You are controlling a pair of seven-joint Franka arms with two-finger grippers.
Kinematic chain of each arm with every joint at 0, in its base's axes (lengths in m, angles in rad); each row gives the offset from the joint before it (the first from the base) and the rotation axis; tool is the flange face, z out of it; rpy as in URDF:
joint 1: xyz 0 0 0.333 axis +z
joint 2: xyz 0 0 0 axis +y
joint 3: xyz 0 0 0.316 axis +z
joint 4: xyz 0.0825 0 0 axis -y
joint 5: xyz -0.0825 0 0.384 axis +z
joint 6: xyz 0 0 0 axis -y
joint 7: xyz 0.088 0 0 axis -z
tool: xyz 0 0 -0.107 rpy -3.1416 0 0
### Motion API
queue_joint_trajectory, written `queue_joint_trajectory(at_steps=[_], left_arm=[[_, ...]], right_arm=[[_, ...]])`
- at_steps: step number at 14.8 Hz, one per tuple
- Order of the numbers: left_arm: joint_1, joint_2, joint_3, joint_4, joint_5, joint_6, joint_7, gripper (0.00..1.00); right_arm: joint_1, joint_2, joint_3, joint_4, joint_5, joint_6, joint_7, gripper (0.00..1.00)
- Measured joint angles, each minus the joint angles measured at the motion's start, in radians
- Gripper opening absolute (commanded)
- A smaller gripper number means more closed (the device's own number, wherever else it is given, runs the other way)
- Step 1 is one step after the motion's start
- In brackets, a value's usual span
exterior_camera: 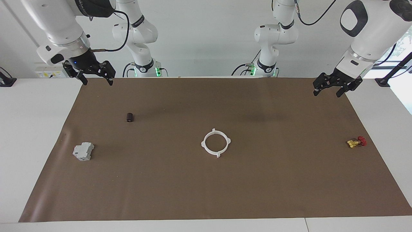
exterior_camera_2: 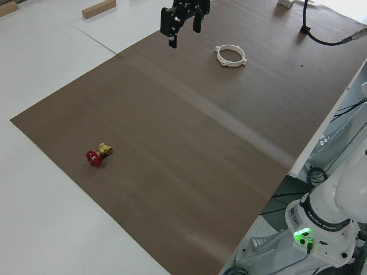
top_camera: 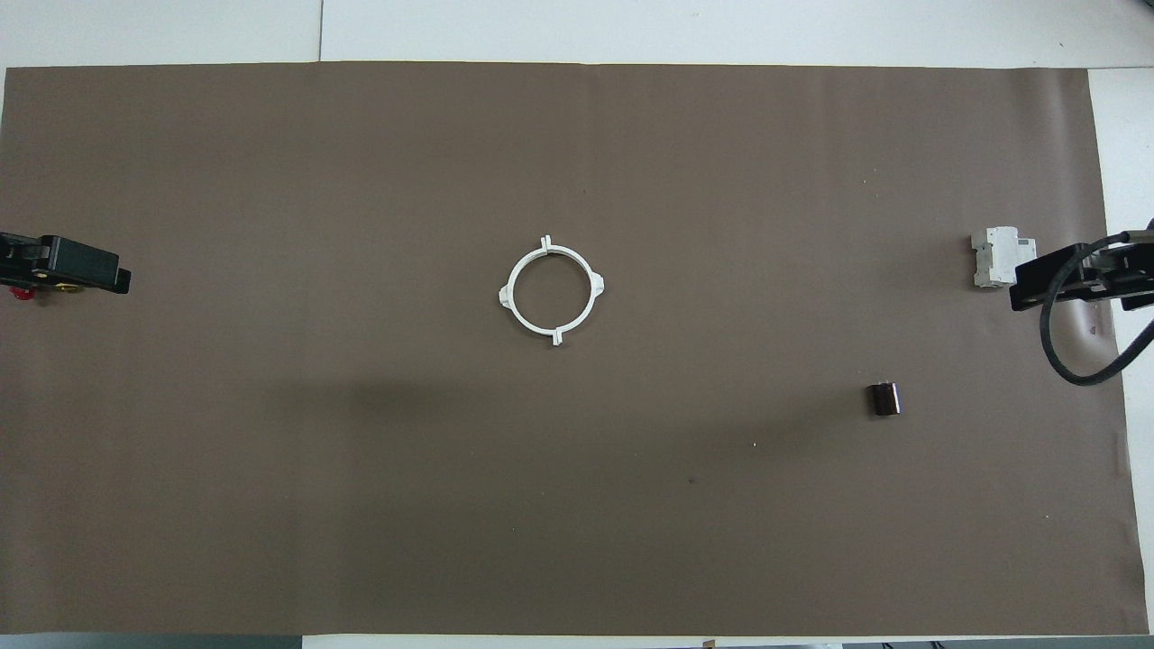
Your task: Assemble drain pipe with both arms
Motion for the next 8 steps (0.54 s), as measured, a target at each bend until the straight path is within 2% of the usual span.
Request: queue_joint_trajectory(at_steps=[8], left_arm=[[0.016,-0.014,-0.032,0.0,0.026,0.001,-0.006,1.0]], right_arm=[[0.0,0.0,0.0,0.0,0.0,0.0,0.0,1.0]])
